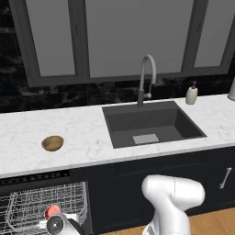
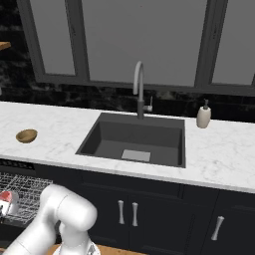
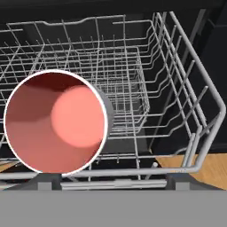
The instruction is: Pick up the cup and bowl from the counter, place them in the dishwasher, and close the dishwasher door.
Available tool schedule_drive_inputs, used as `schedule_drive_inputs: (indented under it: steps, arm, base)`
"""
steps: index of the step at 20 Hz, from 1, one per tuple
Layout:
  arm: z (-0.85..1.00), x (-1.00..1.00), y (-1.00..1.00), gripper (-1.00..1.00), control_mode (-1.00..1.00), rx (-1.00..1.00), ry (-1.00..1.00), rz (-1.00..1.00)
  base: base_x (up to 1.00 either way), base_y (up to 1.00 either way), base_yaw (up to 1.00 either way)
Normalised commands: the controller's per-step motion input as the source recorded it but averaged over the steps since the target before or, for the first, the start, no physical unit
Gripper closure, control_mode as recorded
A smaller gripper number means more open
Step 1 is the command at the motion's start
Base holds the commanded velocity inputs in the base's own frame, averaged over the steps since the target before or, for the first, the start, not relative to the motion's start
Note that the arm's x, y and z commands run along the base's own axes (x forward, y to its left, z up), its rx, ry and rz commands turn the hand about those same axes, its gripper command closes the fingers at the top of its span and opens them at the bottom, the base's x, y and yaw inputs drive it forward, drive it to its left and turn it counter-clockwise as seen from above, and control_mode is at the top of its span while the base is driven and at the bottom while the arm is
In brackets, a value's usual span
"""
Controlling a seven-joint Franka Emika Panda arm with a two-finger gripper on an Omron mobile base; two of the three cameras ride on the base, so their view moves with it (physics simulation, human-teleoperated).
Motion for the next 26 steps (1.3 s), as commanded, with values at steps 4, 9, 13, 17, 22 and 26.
schedule_drive_inputs:
  steps: [4,9,13,17,22,26]
  arm:
    - [0.50,-0.22,0.00,-1.00,-1.00,0.00,0.00,0.00]
    - [0.54,-0.16,0.00,-1.00,-1.00,0.00,0.00,0.00]
    - [0.84,-0.67,-0.09,-1.00,-1.00,0.00,0.00,-0.03]
    - [0.91,-0.51,-0.28,-1.00,-1.00,0.00,0.01,-0.08]
    - [0.91,-0.17,-0.40,-1.00,-1.00,0.01,-0.02,-0.11]
    - [1.00,-0.07,-0.19,-1.00,-1.00,0.01,-0.02,-0.08]
  base:
    - [0.00,0.00,0.00]
    - [0.00,0.00,0.00]
    - [0.00,0.00,0.00]
    - [0.00,0.00,0.00]
    - [0.00,0.00,0.00]
    - [0.00,0.00,0.00]
